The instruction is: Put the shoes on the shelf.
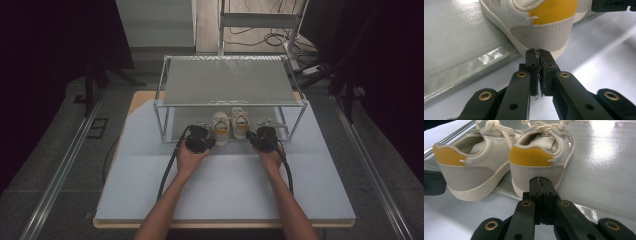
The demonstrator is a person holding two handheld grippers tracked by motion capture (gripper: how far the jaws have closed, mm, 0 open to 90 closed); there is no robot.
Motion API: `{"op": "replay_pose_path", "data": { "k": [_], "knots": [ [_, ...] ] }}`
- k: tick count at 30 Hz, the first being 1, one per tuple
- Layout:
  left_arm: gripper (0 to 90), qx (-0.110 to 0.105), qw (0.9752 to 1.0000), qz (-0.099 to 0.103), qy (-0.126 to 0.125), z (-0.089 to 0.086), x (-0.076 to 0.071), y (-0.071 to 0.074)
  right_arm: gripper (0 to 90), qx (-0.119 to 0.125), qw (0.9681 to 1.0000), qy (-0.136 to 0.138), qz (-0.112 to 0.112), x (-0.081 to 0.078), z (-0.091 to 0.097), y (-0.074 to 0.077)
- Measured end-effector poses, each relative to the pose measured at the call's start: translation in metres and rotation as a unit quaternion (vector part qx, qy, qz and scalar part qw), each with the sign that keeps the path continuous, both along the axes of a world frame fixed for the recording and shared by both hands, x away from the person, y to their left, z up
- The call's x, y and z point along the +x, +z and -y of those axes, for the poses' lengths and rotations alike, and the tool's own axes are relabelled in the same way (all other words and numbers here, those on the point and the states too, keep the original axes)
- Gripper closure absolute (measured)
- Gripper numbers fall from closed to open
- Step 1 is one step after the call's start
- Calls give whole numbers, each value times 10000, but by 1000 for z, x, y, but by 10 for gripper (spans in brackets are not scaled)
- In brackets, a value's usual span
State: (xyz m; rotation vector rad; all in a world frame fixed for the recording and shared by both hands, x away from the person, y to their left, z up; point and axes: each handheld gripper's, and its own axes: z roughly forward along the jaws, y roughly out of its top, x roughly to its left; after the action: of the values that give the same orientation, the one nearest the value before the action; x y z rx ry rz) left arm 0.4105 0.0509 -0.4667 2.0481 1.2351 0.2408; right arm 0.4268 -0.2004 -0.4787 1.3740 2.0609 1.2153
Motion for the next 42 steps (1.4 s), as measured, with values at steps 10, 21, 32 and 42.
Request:
{"op": "replay_pose_path", "data": {
  "k": [10, 21, 32, 42],
  "knots": [
    [845, 142, 9999, -27, -10, 4, 21, 0, 892, -113, 9999, 51, -43, 0, 0, 0],
    [843, 293, 9995, -18, -91, 4, 42, -5, 892, -160, 9998, 97, -75, 2, -1, -1],
    [855, 306, 9995, 18, -116, 5, 41, -6, 891, -246, 9996, -8, -124, 12, -4, 0],
    [837, 240, 9995, -107, 177, 15, 48, -6, 892, -203, 9997, -2, -120, 16, -5, -5]
  ]
}}
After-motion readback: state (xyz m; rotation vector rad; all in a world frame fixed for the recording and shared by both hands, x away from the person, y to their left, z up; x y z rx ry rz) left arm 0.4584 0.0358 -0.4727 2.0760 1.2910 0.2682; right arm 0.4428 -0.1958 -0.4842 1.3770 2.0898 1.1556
